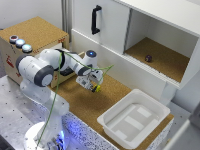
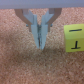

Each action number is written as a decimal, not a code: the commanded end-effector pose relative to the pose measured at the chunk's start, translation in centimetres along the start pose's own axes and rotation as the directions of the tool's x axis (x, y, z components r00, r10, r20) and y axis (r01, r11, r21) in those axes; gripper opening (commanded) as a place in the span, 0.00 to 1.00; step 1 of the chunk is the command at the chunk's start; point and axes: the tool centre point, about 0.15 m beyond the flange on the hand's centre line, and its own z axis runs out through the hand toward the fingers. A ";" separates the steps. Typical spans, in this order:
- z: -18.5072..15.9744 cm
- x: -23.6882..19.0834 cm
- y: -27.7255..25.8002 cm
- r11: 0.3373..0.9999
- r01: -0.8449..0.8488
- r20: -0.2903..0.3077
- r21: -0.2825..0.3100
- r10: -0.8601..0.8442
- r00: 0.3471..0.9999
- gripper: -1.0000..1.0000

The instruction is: Push the yellow block to the right

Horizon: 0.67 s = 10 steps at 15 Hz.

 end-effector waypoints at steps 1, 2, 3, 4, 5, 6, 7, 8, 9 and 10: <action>2.3 2.9 2.9 0.994 0.006 0.044 0.106 -0.010 0.999 0.00; 2.5 3.2 3.4 0.995 0.000 0.044 0.098 -0.004 0.999 0.00; 2.7 3.4 3.9 0.996 -0.007 0.047 0.093 0.002 0.999 0.00; 2.7 3.7 4.4 0.996 -0.013 0.048 0.084 0.009 0.999 0.00; 2.3 3.7 5.0 0.997 -0.019 0.046 0.078 0.015 0.999 0.00; 1.9 3.6 5.6 0.997 -0.026 0.047 0.073 0.023 0.999 0.00; 1.7 3.3 6.1 0.998 -0.028 0.050 0.058 0.025 0.998 0.00; 1.7 3.0 6.8 0.998 -0.043 0.053 0.047 0.041 0.998 0.00; 1.7 2.8 7.3 0.997 -0.058 0.050 0.046 0.055 0.997 0.00; 1.6 2.8 7.7 0.997 -0.067 0.046 0.040 0.065 0.997 0.00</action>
